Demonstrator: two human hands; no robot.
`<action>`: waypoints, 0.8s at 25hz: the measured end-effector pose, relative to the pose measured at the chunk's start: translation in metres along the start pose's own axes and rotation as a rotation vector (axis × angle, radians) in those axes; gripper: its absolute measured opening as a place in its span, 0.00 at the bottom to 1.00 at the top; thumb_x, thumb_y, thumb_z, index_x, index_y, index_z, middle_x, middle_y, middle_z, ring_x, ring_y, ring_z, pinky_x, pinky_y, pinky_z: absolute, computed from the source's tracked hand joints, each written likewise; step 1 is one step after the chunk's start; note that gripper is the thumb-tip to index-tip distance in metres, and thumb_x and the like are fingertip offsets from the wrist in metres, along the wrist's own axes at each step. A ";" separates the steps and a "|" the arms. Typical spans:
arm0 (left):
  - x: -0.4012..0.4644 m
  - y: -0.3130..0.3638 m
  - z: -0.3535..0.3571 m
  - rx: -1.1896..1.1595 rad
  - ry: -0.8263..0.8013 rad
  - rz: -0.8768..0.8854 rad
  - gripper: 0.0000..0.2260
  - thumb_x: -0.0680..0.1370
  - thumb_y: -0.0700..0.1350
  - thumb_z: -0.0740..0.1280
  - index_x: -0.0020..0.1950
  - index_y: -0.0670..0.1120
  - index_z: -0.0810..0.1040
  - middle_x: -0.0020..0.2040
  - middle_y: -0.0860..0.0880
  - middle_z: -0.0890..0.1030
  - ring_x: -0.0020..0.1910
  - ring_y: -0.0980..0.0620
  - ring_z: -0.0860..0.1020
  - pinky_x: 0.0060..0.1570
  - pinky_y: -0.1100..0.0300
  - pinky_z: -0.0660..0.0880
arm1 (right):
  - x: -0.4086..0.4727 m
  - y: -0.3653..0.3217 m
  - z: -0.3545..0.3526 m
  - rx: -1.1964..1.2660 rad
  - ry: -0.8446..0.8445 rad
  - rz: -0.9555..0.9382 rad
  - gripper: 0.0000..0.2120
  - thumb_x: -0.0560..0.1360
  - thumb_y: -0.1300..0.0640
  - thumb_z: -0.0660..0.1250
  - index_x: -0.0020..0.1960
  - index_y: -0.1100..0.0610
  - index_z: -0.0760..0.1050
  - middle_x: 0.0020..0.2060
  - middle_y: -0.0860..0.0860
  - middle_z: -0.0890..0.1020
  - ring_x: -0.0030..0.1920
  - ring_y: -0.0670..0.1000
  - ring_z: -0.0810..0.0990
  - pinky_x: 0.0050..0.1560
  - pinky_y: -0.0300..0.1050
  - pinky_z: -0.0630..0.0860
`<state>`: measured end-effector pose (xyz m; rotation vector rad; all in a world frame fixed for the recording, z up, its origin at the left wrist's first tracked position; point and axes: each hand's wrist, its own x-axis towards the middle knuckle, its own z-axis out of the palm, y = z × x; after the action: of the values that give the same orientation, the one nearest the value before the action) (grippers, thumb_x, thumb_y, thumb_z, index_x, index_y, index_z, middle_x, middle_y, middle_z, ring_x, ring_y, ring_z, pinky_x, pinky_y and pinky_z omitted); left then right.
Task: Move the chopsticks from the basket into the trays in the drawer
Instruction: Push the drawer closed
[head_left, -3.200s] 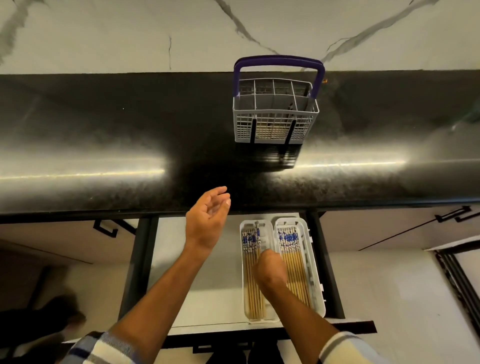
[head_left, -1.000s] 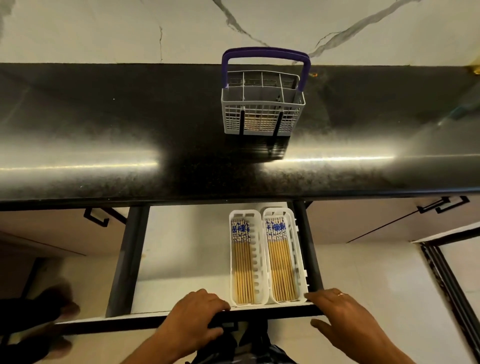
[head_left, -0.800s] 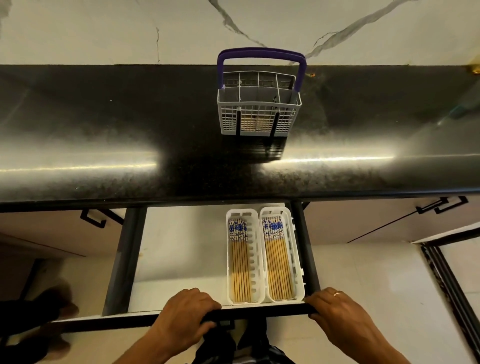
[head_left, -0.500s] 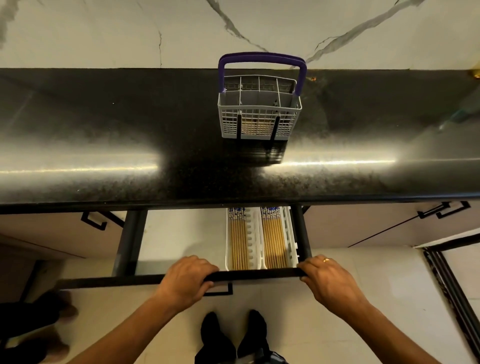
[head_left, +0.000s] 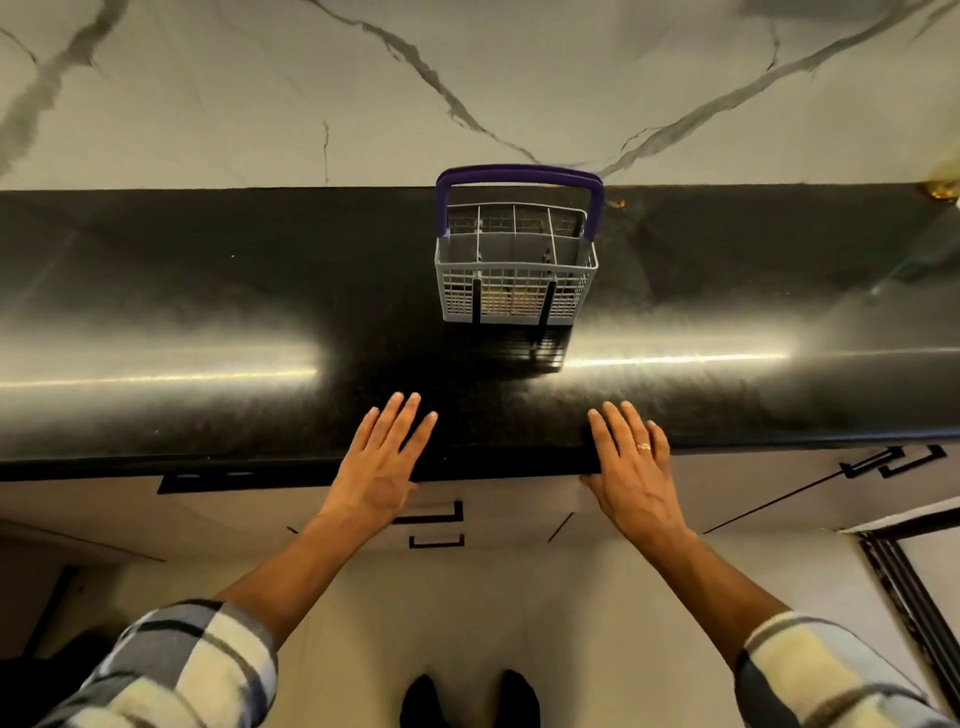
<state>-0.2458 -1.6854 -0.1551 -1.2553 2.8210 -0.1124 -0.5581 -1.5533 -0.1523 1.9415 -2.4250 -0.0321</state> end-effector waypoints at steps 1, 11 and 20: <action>0.009 -0.002 0.001 0.001 -0.026 -0.005 0.42 0.75 0.46 0.71 0.81 0.50 0.46 0.82 0.43 0.51 0.80 0.43 0.44 0.77 0.46 0.44 | 0.010 0.001 0.000 -0.014 -0.015 -0.030 0.42 0.67 0.50 0.78 0.76 0.59 0.64 0.74 0.59 0.69 0.76 0.61 0.65 0.73 0.59 0.54; 0.026 -0.001 0.010 -0.073 -0.035 -0.041 0.42 0.63 0.44 0.80 0.75 0.45 0.68 0.74 0.41 0.71 0.74 0.40 0.68 0.73 0.45 0.63 | 0.033 -0.003 0.016 0.000 0.024 -0.046 0.36 0.66 0.60 0.77 0.71 0.61 0.69 0.68 0.60 0.75 0.70 0.62 0.72 0.70 0.60 0.67; 0.036 -0.001 0.011 -0.004 -0.092 -0.055 0.45 0.56 0.51 0.83 0.70 0.47 0.70 0.68 0.41 0.76 0.69 0.38 0.72 0.67 0.42 0.69 | 0.038 -0.001 0.026 0.031 0.085 -0.025 0.41 0.62 0.56 0.81 0.70 0.57 0.66 0.67 0.58 0.76 0.70 0.60 0.70 0.70 0.58 0.59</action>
<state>-0.2686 -1.7137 -0.1664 -1.3036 2.7114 -0.0496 -0.5661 -1.5905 -0.1779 1.9441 -2.3616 0.0868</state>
